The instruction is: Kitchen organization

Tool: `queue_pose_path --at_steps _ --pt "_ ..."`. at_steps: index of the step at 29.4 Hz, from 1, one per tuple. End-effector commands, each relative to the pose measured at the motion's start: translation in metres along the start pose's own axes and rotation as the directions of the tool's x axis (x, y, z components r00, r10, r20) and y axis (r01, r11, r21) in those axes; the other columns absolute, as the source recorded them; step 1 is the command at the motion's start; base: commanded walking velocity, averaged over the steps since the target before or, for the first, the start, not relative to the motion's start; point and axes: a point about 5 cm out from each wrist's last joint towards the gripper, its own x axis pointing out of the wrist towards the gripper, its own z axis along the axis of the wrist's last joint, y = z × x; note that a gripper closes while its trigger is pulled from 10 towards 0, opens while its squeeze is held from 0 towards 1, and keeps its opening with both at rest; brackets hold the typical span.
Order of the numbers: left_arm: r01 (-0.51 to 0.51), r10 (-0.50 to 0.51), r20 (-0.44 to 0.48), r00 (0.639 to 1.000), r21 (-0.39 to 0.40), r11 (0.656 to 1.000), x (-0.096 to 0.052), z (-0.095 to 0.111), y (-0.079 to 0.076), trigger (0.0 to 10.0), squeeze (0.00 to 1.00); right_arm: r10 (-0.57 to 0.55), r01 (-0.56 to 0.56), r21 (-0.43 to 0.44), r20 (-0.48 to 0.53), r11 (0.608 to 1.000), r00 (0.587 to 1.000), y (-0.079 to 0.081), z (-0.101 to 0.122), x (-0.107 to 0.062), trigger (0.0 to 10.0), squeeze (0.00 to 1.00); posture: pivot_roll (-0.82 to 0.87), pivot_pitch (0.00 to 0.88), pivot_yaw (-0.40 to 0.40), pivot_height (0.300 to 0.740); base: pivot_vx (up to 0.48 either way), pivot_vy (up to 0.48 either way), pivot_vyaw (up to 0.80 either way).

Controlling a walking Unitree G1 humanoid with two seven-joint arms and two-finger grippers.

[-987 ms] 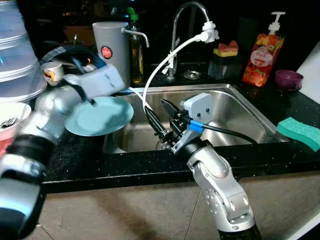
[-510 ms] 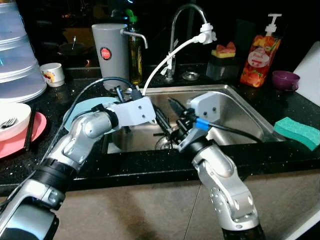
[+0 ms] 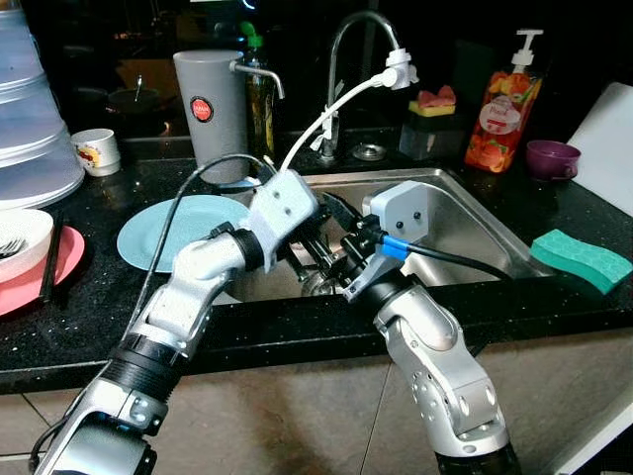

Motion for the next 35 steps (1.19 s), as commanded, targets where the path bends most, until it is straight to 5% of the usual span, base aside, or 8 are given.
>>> queue_pose_path --at_steps 1,6,7,8,9,22,26,35 --pt "0.002 -0.002 -0.011 1.000 -0.053 0.999 -0.005 -0.004 0.001 10.0 0.00 0.012 -0.012 0.002 -0.011 1.000 1.000 0.002 -0.001 0.000 10.0 0.00 0.03 0.123 0.009 0.740 0.000 0.000 0.00" --pt "-0.055 0.038 -0.112 0.993 -0.151 0.987 -0.012 -0.024 0.005 10.0 0.00 0.010 -0.010 0.001 -0.013 1.000 1.000 0.002 -0.002 0.000 10.0 0.00 0.03 0.125 0.007 0.740 0.000 0.000 0.00" --pt "-0.086 0.057 -0.157 0.986 -0.184 0.979 -0.014 -0.032 0.005 10.0 0.45 0.002 -0.002 -0.004 -0.019 1.000 1.000 0.001 -0.003 0.001 10.0 0.00 0.03 0.125 0.007 0.740 0.000 0.000 0.00" --pt "-0.086 0.057 -0.157 0.986 -0.184 0.979 -0.014 -0.032 0.005 10.0 0.45 0.002 -0.002 -0.004 -0.019 1.000 1.000 0.001 -0.003 0.001 10.0 0.00 0.03 0.125 0.007 0.740 0.000 0.000 0.00" --pt "-0.146 0.076 -0.242 0.967 -0.286 0.947 -0.019 -0.047 0.005 10.0 1.00 -0.033 0.032 -0.029 -0.049 0.999 0.998 -0.003 -0.007 0.001 10.0 0.00 0.04 0.125 0.008 0.740 0.000 0.000 0.00" --pt "-0.302 0.162 -0.344 0.925 -0.406 0.863 -0.026 -0.056 0.011 10.0 1.00 -0.112 0.106 -0.062 -0.098 0.992 0.989 -0.016 -0.015 0.000 10.0 0.00 0.03 0.126 0.002 0.740 0.000 0.000 0.00" --pt "-0.416 0.289 -0.382 0.878 -0.308 0.856 -0.026 -0.034 0.029 10.0 0.02 -0.116 0.111 -0.059 -0.092 0.992 0.989 -0.015 -0.014 0.001 10.0 0.00 0.04 0.128 0.008 0.740 0.000 0.000 0.00" --pt "-0.741 0.616 -0.424 0.663 -0.254 0.622 -0.069 -0.007 0.090 10.0 0.00 -0.114 0.110 -0.047 -0.096 0.993 0.989 -0.014 -0.016 -0.001 10.0 0.00 0.06 0.136 0.006 0.740 0.000 0.000 0.00"
